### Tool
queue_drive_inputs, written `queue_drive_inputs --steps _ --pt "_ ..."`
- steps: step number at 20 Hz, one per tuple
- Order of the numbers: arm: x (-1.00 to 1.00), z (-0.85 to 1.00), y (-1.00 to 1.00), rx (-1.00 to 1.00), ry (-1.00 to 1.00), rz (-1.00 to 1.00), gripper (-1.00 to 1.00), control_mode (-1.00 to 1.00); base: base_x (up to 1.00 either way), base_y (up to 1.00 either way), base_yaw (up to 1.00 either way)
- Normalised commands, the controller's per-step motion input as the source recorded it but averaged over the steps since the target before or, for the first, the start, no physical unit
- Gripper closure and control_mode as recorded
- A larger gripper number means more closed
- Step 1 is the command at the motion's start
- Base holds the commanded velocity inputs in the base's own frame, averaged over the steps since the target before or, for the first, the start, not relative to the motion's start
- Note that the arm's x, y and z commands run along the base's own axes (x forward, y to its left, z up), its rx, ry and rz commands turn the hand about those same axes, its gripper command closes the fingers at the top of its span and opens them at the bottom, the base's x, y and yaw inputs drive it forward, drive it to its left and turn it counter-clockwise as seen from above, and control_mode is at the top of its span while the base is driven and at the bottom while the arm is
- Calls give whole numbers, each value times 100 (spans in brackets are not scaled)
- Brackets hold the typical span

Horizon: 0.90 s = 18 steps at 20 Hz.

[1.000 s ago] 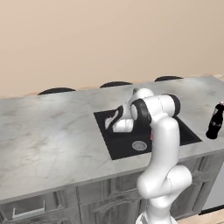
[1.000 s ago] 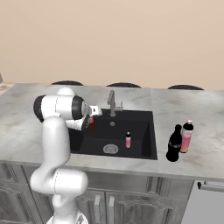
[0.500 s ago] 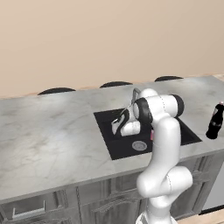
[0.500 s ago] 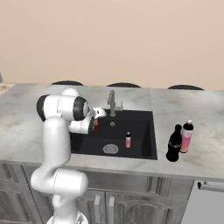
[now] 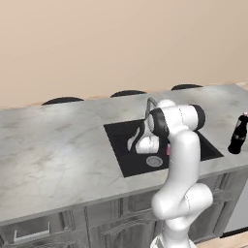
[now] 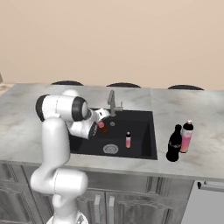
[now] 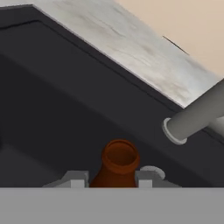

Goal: Place the large bottle from the dining counter next to the other large bottle outside the sink, and place the small bottle from the dining counter next to the other small bottle inside the sink.

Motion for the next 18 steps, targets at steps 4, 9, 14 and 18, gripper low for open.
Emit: queue_drive_inputs --steps 4,9,14,18 --pt "-13 -1 34 -15 -4 -4 100 -100 0 0 0" --pt "-2 -4 32 -9 -2 -1 100 -100 0 0 0" --pt "0 -6 18 -2 -1 0 100 -100 0 0 0" --pt "0 -9 5 0 0 0 100 -100 0 0 0"
